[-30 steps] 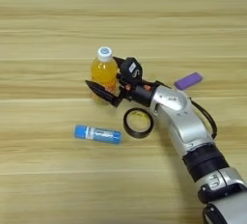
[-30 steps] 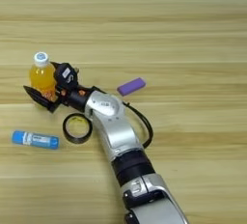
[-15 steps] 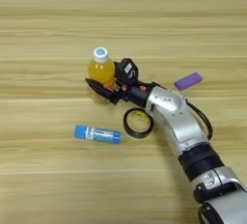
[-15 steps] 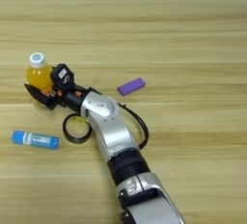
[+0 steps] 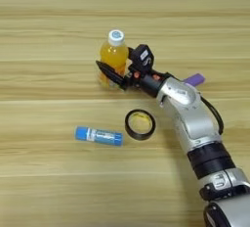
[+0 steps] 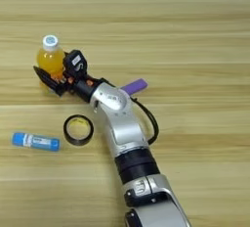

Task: Move the objects on the table

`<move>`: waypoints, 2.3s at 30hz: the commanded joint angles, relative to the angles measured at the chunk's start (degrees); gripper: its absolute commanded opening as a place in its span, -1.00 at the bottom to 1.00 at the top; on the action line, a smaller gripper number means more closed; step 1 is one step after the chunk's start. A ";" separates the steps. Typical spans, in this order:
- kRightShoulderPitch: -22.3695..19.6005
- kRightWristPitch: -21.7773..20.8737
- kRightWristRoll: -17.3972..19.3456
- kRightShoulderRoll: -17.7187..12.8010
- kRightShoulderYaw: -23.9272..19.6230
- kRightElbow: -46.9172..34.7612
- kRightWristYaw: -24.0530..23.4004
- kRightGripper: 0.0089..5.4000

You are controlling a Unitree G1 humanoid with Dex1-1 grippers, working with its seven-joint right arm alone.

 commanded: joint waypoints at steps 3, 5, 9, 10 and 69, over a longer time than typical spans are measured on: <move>-6.70 -0.16 2.69 -2.17 -5.49 -5.19 -4.21 0.26; -7.29 -0.09 2.85 -2.63 -6.62 -4.73 -5.14 0.26; -8.94 0.50 3.48 -3.35 -9.24 -2.99 -7.57 0.26; -9.31 0.67 3.60 -3.49 -9.74 -2.55 -8.08 0.26; -15.44 2.73 -0.56 -6.80 -11.47 16.64 -18.63 0.39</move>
